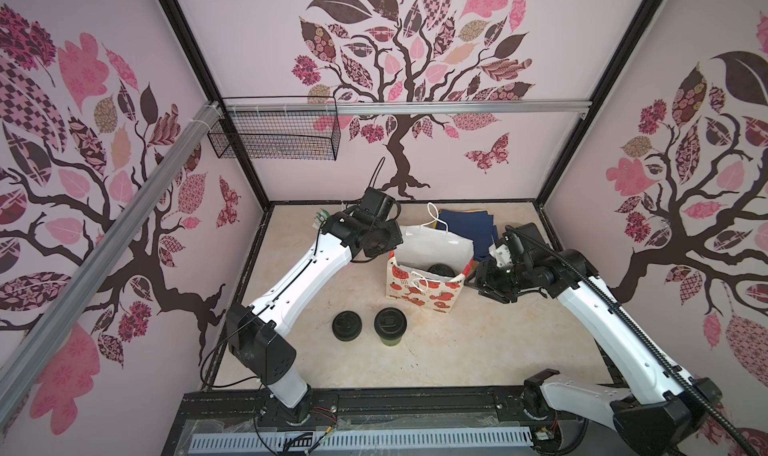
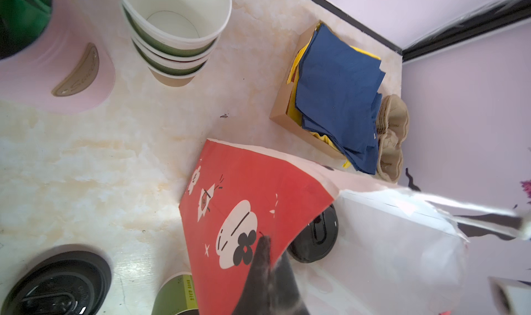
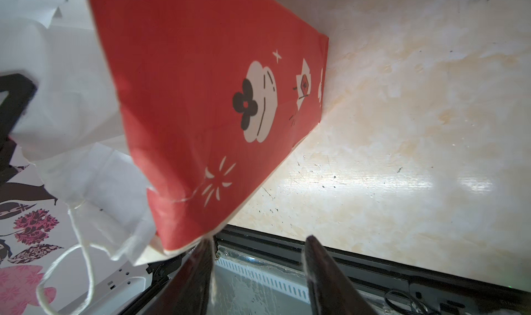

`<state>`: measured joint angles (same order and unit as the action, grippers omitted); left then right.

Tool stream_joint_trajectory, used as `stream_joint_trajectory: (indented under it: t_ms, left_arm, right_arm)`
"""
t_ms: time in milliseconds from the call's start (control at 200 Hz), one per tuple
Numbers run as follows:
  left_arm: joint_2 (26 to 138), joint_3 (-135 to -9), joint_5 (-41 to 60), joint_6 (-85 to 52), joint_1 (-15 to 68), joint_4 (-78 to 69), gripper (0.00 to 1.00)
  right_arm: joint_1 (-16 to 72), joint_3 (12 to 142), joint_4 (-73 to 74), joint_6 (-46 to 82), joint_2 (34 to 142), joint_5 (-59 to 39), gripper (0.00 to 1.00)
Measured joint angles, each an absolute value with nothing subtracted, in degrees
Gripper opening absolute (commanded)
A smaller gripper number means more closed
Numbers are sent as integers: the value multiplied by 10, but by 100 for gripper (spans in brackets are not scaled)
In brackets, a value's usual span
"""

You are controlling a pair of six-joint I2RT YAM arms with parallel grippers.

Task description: Pack the takeout coffee

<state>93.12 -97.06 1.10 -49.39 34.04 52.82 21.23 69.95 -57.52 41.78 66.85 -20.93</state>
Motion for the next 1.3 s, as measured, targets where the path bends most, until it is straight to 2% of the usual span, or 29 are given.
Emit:
stream_joint_trajectory:
  t_ms: [220, 455, 590, 810, 960, 1300]
  left_arm:
    - [917, -942, 11, -568, 343, 493, 0]
    - [898, -881, 11, -662, 369, 446, 0]
    - [881, -861, 5, -710, 386, 425, 6]
    - [861, -846, -9, -768, 414, 418, 8]
    - [848, -836, -15, -792, 428, 413, 19]
    - [797, -828, -72, -765, 432, 425, 58]
  right_arm:
    - [212, 699, -535, 421, 682, -208, 57]
    - [211, 733, -545, 403, 692, -163, 59]
    - [208, 771, -570, 383, 692, -127, 61]
    - [208, 832, -631, 347, 689, -72, 62]
    - [208, 845, -665, 332, 677, -52, 64]
    - [208, 841, -696, 345, 639, -61, 68]
